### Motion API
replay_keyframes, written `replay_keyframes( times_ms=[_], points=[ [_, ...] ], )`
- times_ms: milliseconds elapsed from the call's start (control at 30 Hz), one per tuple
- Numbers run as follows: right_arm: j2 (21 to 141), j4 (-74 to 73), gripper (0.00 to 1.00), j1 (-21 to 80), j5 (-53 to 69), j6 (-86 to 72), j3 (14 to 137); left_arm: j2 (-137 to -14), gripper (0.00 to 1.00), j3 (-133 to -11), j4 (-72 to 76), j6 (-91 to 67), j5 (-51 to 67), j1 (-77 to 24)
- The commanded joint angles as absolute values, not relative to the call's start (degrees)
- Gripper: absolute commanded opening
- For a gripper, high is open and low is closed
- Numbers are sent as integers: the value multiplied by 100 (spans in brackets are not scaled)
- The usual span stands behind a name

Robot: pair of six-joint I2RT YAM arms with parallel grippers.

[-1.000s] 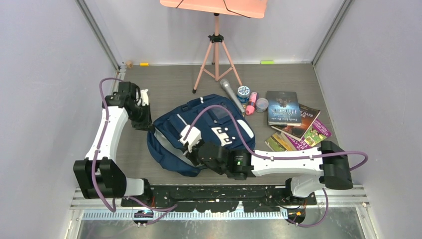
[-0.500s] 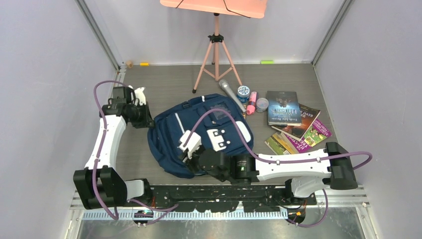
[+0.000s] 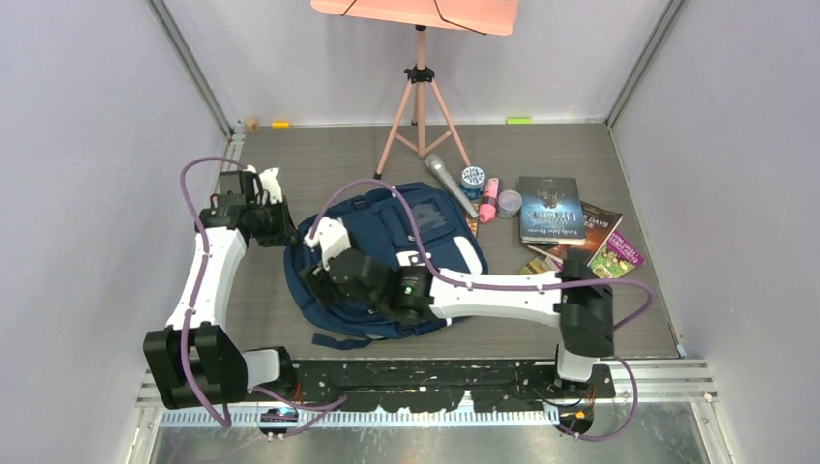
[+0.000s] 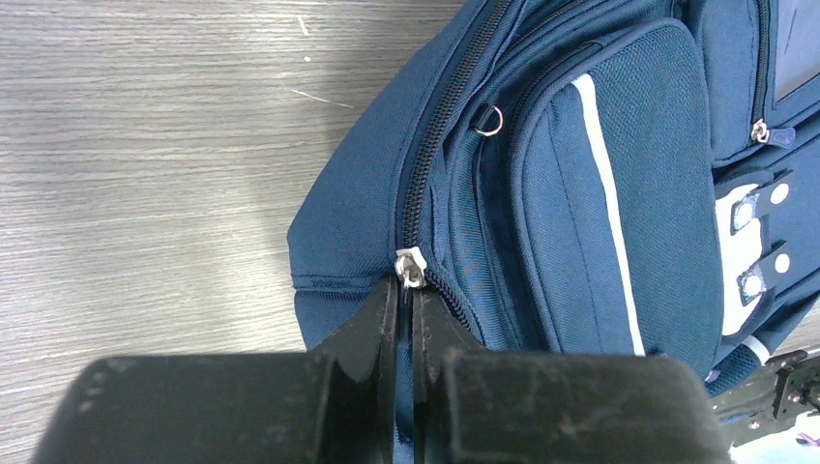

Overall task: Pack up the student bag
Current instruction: Unzip the student bag at the center of the board.

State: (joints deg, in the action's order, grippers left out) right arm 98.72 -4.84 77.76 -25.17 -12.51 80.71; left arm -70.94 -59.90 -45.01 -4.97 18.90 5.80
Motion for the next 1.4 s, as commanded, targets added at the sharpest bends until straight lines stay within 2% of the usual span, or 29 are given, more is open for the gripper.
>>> replay_keyframes(
  times_ms=[0, 267, 500, 633, 667, 700, 733, 800, 867, 1133, 1367],
  points=[
    [10345, -545, 76, 7444, -2038, -1814, 8736, -6779, 0, -6007, -3975, -632, 2168, 622],
    [11203, -526, 74, 7139, -1771, -1875, 9454, -6746, 0, -5996, -3955, -676, 2233, 616],
    [11932, -690, 65, 6955, -1962, -1848, 10081, -6698, 0, -5982, -3930, -686, 2249, 616],
    [12085, -685, 55, 6937, -2004, -1717, 10367, -6698, 0, -5981, -3929, -678, 2250, 614],
    [12120, -694, 45, 6935, -2004, -1658, 10400, -6693, 0, -5983, -3935, -673, 2246, 617],
    [12133, -707, 40, 6935, -2019, -1629, 10451, -6693, 0, -5989, -3937, -662, 2216, 623],
    [12139, -746, 26, 6935, -2034, -1583, 10468, -6695, 0, -5991, -3952, -653, 2172, 618],
    [12076, -807, 9, 6932, -2137, -1523, 10441, -6677, 0, -6002, -3978, -621, 2029, 618],
    [11909, -839, 2, 6930, -2283, -1452, 10297, -6653, 0, -6023, -4009, -579, 1873, 618],
    [10774, -968, 0, 6935, -2755, -1165, 9152, -6560, 0, -6118, -4137, -467, 1187, 623],
    [9942, -1272, 0, 6939, -2495, -1166, 8515, -6579, 0, -6219, -4234, -383, 992, 624]
  ],
)
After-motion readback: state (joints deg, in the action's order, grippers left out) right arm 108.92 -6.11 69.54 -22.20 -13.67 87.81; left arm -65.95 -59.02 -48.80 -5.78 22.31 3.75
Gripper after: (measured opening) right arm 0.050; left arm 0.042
